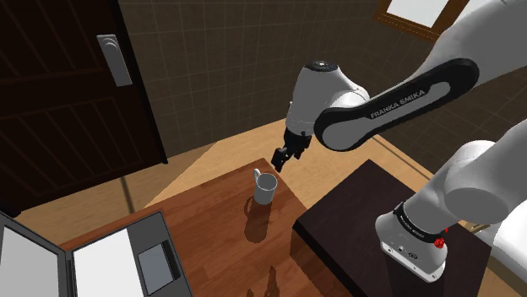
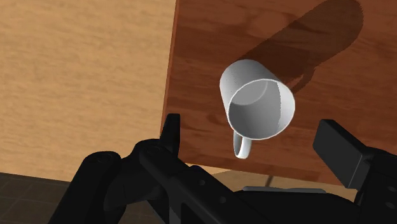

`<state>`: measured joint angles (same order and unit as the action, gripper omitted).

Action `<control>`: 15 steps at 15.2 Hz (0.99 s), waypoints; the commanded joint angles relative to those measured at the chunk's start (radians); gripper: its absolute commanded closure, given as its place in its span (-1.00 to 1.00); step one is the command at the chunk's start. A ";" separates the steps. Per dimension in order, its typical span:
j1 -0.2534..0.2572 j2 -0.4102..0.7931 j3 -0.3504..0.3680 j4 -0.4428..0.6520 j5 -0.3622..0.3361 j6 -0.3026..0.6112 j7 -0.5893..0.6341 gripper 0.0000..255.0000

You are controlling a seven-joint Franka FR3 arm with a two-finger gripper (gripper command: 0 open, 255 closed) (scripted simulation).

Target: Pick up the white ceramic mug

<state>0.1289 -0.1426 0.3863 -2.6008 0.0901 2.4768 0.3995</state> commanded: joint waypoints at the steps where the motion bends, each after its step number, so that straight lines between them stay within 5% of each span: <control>1: -0.002 0.081 0.025 0.021 -0.049 0.063 0.060 -1.00; 5: 0.016 0.262 0.036 0.096 -0.213 0.160 0.222 -1.00; 9: 0.093 0.432 -0.018 0.194 -0.378 0.219 0.378 -1.00; 15: 0.135 0.516 -0.074 0.209 -0.450 0.284 0.432 -1.00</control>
<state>0.2551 0.3572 0.3223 -2.3959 -0.3454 2.7493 0.8196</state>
